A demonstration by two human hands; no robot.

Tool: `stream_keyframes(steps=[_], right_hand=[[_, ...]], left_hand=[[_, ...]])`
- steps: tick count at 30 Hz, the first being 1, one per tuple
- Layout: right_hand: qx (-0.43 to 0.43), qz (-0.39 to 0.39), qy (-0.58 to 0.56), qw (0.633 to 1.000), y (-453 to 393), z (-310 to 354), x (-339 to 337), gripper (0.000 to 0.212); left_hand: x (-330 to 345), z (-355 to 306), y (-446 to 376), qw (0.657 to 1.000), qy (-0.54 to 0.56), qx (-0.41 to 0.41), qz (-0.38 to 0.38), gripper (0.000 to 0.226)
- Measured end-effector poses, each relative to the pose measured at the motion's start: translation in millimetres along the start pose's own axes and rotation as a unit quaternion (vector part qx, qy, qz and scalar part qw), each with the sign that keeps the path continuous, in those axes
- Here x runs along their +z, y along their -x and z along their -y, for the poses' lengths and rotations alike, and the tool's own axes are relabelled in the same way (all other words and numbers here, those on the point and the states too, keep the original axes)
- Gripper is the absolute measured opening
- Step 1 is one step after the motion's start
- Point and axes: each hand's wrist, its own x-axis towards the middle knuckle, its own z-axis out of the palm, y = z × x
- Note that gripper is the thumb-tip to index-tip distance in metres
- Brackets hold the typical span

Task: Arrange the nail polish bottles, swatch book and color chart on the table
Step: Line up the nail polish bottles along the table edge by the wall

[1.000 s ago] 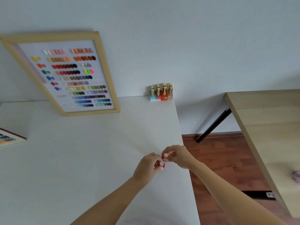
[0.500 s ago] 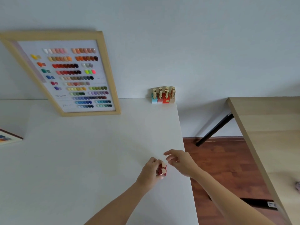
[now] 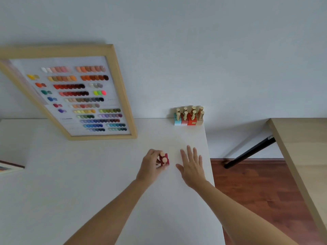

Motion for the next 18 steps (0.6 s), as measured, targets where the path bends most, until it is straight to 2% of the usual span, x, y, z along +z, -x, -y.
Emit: stream_keyframes(steps=[3,9,18], right_hand=[[0.015,0.012,0.035,0.999,-4,-2,21,0.068],[0.023,-0.034,0.064,0.997,-5,-7,38,0.068],[0.022,-0.045,0.073,0.996,-8,-10,44,0.070]], left_hand=[[-7,0,-47,1.000,-0.019,-0.005,-0.016,0.044],[3,6,-127,0.999,-0.025,-0.014,-0.036,0.043],[20,11,-183,0.998,-0.041,0.007,-0.036,0.047]])
